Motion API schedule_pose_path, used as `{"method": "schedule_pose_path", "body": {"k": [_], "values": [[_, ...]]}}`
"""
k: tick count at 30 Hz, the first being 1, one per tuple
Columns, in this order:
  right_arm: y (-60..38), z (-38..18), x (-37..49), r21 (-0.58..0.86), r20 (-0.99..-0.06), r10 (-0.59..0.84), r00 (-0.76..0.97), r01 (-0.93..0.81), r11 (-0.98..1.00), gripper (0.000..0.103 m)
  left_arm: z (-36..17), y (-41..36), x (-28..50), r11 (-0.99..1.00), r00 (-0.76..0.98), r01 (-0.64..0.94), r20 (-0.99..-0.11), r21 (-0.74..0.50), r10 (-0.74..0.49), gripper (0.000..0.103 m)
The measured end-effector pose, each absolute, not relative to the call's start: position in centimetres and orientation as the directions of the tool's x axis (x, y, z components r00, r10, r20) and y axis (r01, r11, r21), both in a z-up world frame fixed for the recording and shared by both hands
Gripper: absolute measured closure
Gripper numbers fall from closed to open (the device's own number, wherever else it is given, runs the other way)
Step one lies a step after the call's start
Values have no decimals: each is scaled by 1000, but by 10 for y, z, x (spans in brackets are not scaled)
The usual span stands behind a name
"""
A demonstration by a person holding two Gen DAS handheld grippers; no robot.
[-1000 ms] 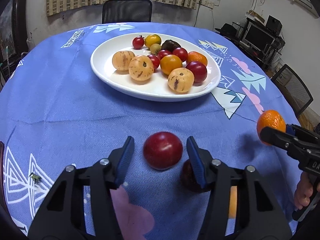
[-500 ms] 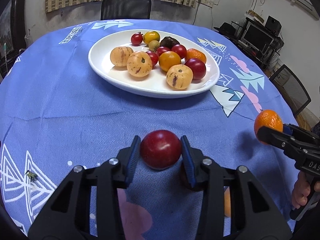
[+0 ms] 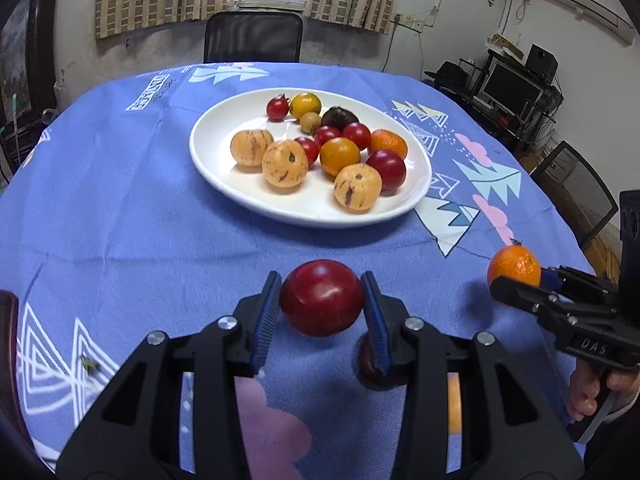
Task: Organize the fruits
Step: 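Carry the orange and red plum to the white plate and release both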
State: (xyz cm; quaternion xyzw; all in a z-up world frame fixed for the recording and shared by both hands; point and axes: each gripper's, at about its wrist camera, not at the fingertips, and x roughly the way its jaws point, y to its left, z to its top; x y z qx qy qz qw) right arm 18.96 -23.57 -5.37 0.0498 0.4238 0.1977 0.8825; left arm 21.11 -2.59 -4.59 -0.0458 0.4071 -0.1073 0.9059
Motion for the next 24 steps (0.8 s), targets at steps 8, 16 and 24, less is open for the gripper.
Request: {"method": "schedule_pose_path", "body": {"k": [8, 16, 24], "values": [[-231, -42, 187, 222, -695, 388, 605, -333, 916, 56, 0, -19, 250, 981, 719, 153, -668, -116, -192, 62], [-203, -5, 257, 226, -636, 444, 631, -398, 889, 56, 23, -15, 292, 986, 775, 141, -609, -93, -168, 62], [-172, -25, 333, 239, -653, 436, 620, -377, 895, 56, -2, 3, 361, 986, 722, 98, -672, -133, -163, 62]]}}
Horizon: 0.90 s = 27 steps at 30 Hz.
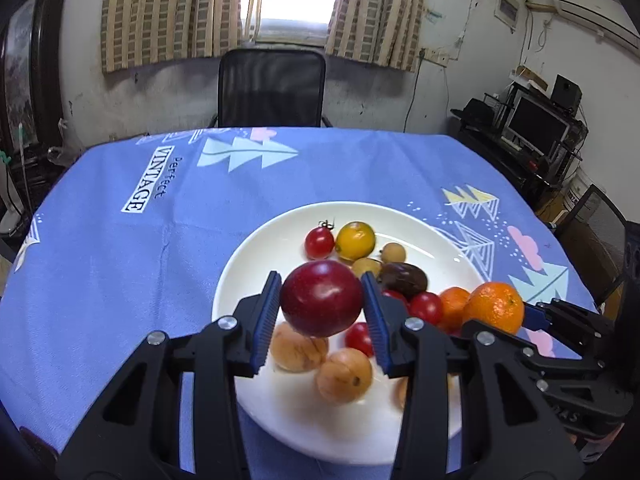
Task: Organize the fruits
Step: 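Carry the orange and red plum to the white plate and release both, then grasp the pale yellow fruit with the right tool while the left tool grasps the dark plum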
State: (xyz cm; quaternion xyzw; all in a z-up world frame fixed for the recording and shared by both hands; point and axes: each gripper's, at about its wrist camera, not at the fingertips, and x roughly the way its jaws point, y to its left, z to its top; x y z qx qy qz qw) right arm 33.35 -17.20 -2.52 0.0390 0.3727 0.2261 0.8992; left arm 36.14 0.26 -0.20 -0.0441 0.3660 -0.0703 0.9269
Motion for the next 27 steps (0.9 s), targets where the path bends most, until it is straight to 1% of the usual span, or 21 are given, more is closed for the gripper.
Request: {"method": "schedule_pose_path", "body": {"k": [4, 5, 6, 7, 8, 10, 11, 12, 14, 17, 18, 19, 23, 27], "values": [[-166, -27, 340, 244, -648, 452, 613, -396, 885, 55, -12, 6, 377, 983, 699, 98, -692, -157, -180, 61], [-166, -26, 340, 252, -644, 459, 613, -397, 883, 53, -12, 6, 378, 982, 702, 96, -688, -163, -183, 57], [-167, -24, 339, 262, -639, 468, 610, -400, 878, 52, -11, 7, 376, 981, 708, 93, -681, -170, -185, 46], [-168, -21, 338, 274, -632, 483, 607, -407, 871, 51, -8, 7, 373, 981, 719, 91, -670, -170, -183, 41], [-170, -17, 335, 282, -622, 490, 611, -409, 868, 51, -4, 7, 369, 982, 731, 90, -659, -164, -177, 39], [-176, -7, 326, 282, -604, 492, 627, -410, 867, 51, 4, 6, 361, 981, 736, 108, -651, -159, -187, 38], [-179, -2, 319, 286, -594, 497, 633, -412, 865, 51, 10, 6, 354, 981, 739, 114, -646, -158, -190, 33], [-184, 3, 310, 296, -580, 509, 637, -417, 859, 50, 16, 6, 342, 981, 748, 116, -637, -155, -189, 25], [-192, 8, 293, 314, -567, 527, 632, -426, 848, 49, 25, 7, 320, 982, 765, 124, -617, -142, -186, 17], [-200, 10, 257, 314, -566, 554, 611, -462, 830, 46, 36, 7, 282, 981, 779, 150, -596, -124, -194, 15], [-202, 9, 244, 300, -575, 554, 603, -475, 828, 46, 38, 6, 268, 982, 782, 155, -594, -113, -191, 9], [-203, 8, 232, 292, -583, 556, 593, -486, 824, 46, 39, 6, 253, 984, 786, 151, -592, -100, -180, 7], [-205, -6, 186, 268, -619, 575, 535, -545, 795, 46, 36, 4, 203, 982, 796, 164, -576, -89, -186, 6], [-196, -24, 152, 194, -643, 566, 517, -605, 772, 46, 17, 5, 165, 976, 786, 170, -578, -138, -219, 5]]}}
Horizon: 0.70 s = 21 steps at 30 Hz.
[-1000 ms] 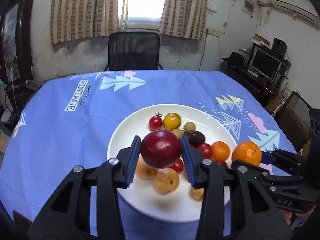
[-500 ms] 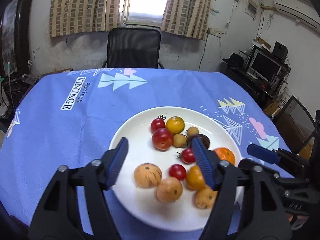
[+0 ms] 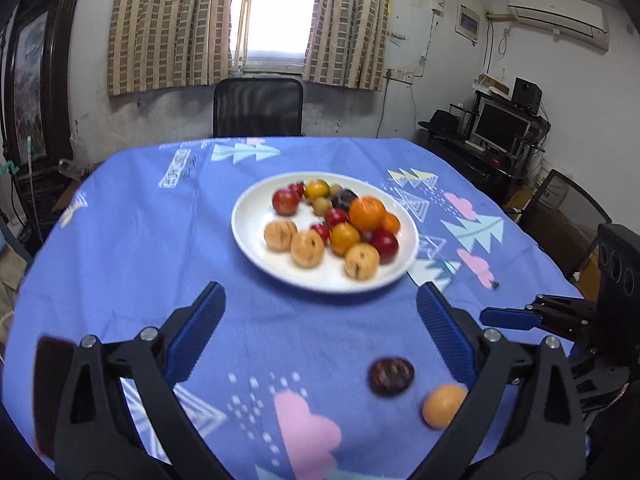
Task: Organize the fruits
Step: 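Grasp the pale yellow fruit with the right tool while the left tool grasps the dark plum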
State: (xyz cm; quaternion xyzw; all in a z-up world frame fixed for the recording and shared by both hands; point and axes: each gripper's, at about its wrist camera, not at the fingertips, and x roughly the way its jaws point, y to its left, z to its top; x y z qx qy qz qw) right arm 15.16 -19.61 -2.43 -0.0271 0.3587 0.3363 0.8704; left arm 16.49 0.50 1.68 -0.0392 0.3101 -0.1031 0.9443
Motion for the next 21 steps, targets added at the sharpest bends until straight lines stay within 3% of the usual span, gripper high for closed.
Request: {"method": "schedule_pose_path", "body": {"k": [8, 21], "values": [[-172, -53, 132, 105, -715, 525, 462, -671, 734, 46, -14, 17, 151, 979, 775, 103, -603, -174, -189, 5], [-164, -73, 134, 85, -776, 475, 415, -677, 731, 46, -20, 21, 156, 974, 750, 95, -629, -204, -205, 5]]}}
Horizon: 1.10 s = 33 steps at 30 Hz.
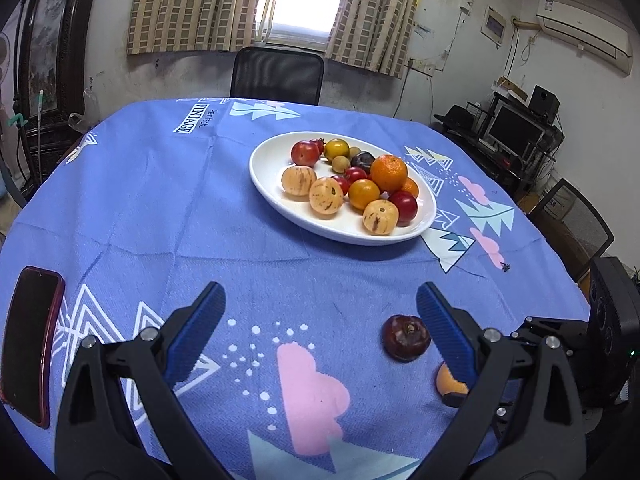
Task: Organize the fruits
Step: 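Grasp the pale yellow fruit with the right tool while the left tool grasps the dark plum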
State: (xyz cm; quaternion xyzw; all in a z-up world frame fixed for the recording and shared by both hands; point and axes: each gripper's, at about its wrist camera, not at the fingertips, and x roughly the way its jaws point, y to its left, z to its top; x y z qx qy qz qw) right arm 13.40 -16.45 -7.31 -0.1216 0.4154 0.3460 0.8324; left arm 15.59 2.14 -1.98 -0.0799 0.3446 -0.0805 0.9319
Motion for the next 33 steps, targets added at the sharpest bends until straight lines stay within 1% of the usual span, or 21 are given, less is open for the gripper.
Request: {"method": "schedule_pose_path", "body": {"k": [7, 20, 26, 27, 30, 33], "values": [[-166, -78, 137, 109, -793, 470, 389, -667, 737, 46, -21, 20, 157, 975, 746, 91, -635, -201, -200, 5], [-165, -82, 138, 94, -799, 455, 394, -665, 741, 46, -21, 20, 156, 975, 745, 97, -635, -202, -206, 5], [-165, -83, 138, 90, -799, 451, 398, -661, 745, 49, -22, 19, 156, 974, 742, 93, -639, -204, -205, 5], [-165, -83, 138, 92, -799, 452, 397, -663, 743, 52, -23, 19, 156, 974, 741, 93, -639, -205, -205, 5], [-164, -82, 137, 88, -800, 451, 397, -665, 742, 56, -23, 19, 156, 975, 742, 93, -639, -203, -204, 5], [-166, -82, 137, 94, -801, 452, 394, -663, 743, 56, -25, 18, 156, 976, 742, 93, -640, -197, -200, 5]]}}
